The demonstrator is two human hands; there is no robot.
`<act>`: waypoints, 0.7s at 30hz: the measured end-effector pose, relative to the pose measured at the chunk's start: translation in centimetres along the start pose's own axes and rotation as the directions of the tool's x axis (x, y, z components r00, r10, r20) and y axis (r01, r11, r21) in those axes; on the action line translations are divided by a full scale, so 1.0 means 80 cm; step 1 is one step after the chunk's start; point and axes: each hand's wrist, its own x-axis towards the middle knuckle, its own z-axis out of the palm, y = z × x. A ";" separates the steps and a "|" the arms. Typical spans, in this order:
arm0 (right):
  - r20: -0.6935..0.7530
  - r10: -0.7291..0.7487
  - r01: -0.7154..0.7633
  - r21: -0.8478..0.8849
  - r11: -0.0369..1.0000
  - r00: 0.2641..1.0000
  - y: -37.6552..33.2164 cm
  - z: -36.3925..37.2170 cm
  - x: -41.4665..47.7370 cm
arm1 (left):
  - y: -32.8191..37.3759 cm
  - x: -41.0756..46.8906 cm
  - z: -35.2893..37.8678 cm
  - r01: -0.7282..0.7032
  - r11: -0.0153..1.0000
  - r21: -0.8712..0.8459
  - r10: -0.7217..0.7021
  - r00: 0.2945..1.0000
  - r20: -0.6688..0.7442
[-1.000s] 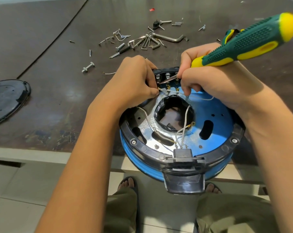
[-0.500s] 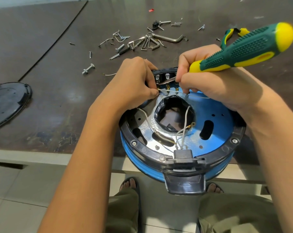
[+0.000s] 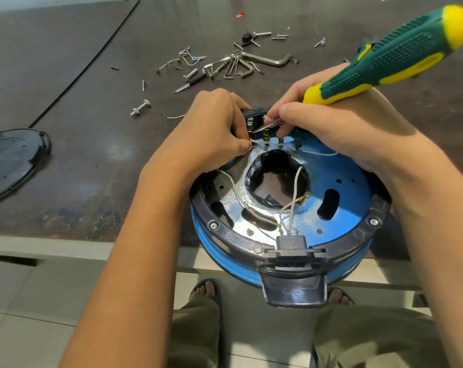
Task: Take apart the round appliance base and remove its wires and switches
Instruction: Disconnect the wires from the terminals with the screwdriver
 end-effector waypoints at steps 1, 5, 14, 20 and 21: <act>-0.002 0.001 -0.001 0.006 1.000 1.000 0.000 0.000 0.000 | 0.000 0.000 0.000 0.001 1.000 -0.001 -0.001 1.000 -0.004; -0.020 0.054 -0.053 0.045 0.998 0.998 0.002 0.002 0.003 | -0.001 0.000 0.000 0.010 1.000 -0.001 -0.010 1.000 -0.005; -0.040 0.095 -0.091 0.098 0.991 0.995 0.006 0.002 0.008 | -0.006 0.002 0.002 -0.002 1.000 -0.012 0.002 1.000 -0.016; -0.033 0.112 -0.109 0.092 0.990 0.993 0.008 0.002 0.010 | -0.006 0.002 0.002 -0.003 1.000 -0.012 0.003 1.000 -0.010; -0.031 0.113 -0.110 0.095 0.989 0.993 0.008 0.003 0.010 | -0.006 0.002 0.001 0.000 1.000 -0.012 0.000 1.000 -0.009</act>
